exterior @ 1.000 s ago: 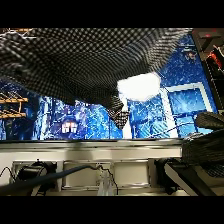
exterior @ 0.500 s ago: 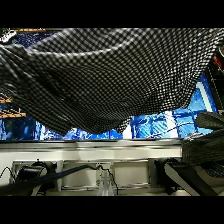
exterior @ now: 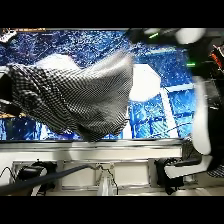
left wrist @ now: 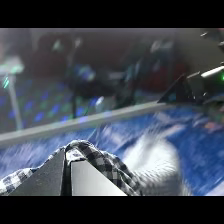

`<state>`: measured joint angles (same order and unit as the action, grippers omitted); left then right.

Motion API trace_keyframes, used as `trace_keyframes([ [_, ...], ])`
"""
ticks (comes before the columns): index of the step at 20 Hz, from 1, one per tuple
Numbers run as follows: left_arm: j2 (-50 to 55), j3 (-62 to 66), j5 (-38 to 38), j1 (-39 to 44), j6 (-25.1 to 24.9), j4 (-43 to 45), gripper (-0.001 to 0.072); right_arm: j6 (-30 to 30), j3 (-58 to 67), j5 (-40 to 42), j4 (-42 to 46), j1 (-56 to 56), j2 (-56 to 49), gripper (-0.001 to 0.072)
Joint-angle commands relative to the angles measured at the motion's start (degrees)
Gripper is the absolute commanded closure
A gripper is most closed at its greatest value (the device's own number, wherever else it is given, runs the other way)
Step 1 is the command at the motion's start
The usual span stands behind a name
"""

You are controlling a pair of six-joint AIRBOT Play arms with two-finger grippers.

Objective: Fold the clothes and pants, and hang the long-sleeved shirts on hangers.

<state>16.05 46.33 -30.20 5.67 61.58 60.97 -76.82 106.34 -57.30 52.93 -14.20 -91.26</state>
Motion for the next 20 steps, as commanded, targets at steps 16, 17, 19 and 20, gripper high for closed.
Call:
trace_keyframes([
  [16,17.0,-0.6,6.6,-0.1,13.4,23.5,0.0696,-10.1,-31.6,2.3,12.3,-43.4,15.0,0.0207],
  [17,16.7,-0.6,6.6,-0.1,13.5,23.8,0.0696,-10.7,-34.5,7.2,13.4,-45.6,14.7,0.0202],
  [19,16.2,-0.6,5.9,-0.1,13.4,24.8,0.0695,-14.0,-39.1,16.6,16.4,-48.7,13.6,0.0201],
  [20,16.1,-0.6,5.1,-0.2,13.5,24.8,0.0696,-14.6,-40.4,19.6,16.8,-49.2,12.7,0.0199],
])
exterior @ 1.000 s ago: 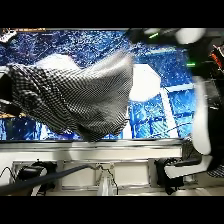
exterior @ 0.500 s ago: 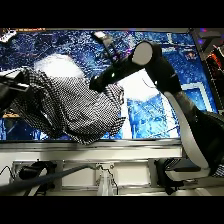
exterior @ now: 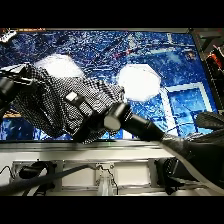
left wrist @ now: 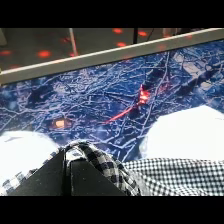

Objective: Fold the clothes and pants, and hang the long-sleeved shirts on hangers.

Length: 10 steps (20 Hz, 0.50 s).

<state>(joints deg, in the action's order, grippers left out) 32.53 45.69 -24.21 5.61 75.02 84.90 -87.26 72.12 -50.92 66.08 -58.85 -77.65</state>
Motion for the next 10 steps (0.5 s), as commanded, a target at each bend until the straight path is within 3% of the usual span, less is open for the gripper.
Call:
trace_keyframes([
  [1,-0.5,0.0,-1.5,-0.6,0.0,0.8,0.0696,-4.2,-6.7,14.8,3.1,-4.5,-2.2,0.0196],
  [2,-0.5,0.0,-2.0,-1.0,0.0,0.8,0.0696,-4.2,-6.7,15.1,3.0,-4.5,-3.4,0.0189],
  [3,-0.5,0.0,-2.5,-1.6,0.0,0.8,0.0696,-4.2,-6.7,15.3,3.0,-4.5,-4.6,0.0131],
  [10,-0.3,0.0,-3.0,-5.1,0.0,0.8,0.0695,-4.2,-6.7,17.5,-3.4,-4.9,-10.8,0.0139],
])
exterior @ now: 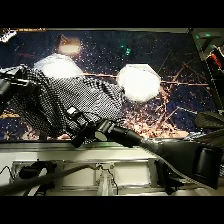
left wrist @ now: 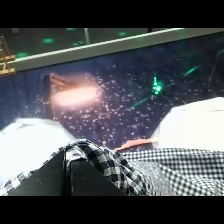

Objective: Fold the clothes and pants, and hang the long-sleeved shirts on hangers.

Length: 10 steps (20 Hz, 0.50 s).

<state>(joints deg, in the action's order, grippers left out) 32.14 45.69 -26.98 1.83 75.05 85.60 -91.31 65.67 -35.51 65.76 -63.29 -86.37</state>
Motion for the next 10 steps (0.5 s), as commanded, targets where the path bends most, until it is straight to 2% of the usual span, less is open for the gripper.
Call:
trace_keyframes([
  [1,0.1,0.0,-0.3,-1.7,0.0,0.1,0.0696,-0.2,-0.3,2.9,-2.8,-1.2,-2.1,0.014],
  [5,0.0,0.0,-0.3,-2.3,0.0,0.1,0.0695,-0.7,-0.2,7.8,-2.6,-3.3,-3.3,0.0148],
  [7,0.0,0.0,-0.4,-2.3,0.0,0.1,0.0695,-3.5,0.0,10.7,-2.5,-3.0,-5.2,0.0161],
  [8,0.0,0.0,-0.6,-2.3,0.0,0.1,0.0695,-4.7,0.0,12.2,-2.6,-2.7,-5.9,0.0249],
  [9,0.0,0.0,-0.7,-2.3,0.0,0.1,0.0695,-5.9,0.0,13.6,-2.7,-2.1,-6.3,0.0376],
  [10,0.0,0.0,-0.7,-2.3,0.0,0.1,0.0696,-7.0,0.0,14.3,-2.8,-1.5,-6.3,0.0626],
])
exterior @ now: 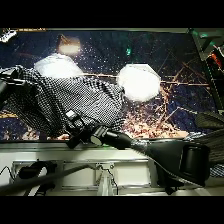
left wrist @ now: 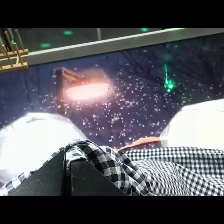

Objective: Fold the clothes and pants, and hang the long-sleeved shirts on hangers.

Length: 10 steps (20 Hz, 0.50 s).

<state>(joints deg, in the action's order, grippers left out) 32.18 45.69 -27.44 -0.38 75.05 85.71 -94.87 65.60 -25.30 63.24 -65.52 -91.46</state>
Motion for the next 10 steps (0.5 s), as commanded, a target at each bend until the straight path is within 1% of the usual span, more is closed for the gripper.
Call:
trace_keyframes([
  [1,0.0,0.0,-0.2,-0.1,0.0,0.0,0.0695,-3.8,0.1,4.2,-1.1,1.6,-0.7,0.0687],
  [3,0.0,0.0,-0.2,-0.4,0.0,0.1,0.0695,-3.4,0.1,1.3,-1.4,3.9,2.7,0.069],
  [5,-0.2,0.0,-0.2,-0.9,0.0,0.5,0.0695,-1.3,0.1,-4.6,0.2,6.7,10.1,0.069],
  [7,-1.9,0.1,-0.2,-1.0,0.0,0.4,0.0695,3.1,0.1,-11.2,2.9,9.3,20.5,0.0689],
  [9,-6.2,0.5,-0.2,-1.0,0.0,0.4,0.0695,8.3,0.1,-16.7,3.3,12.0,32.7,0.0689],
  [10,-9.3,1.0,-0.2,-1.0,0.0,0.4,0.0695,9.7,0.1,-18.3,3.3,13.2,38.7,0.0689],
])
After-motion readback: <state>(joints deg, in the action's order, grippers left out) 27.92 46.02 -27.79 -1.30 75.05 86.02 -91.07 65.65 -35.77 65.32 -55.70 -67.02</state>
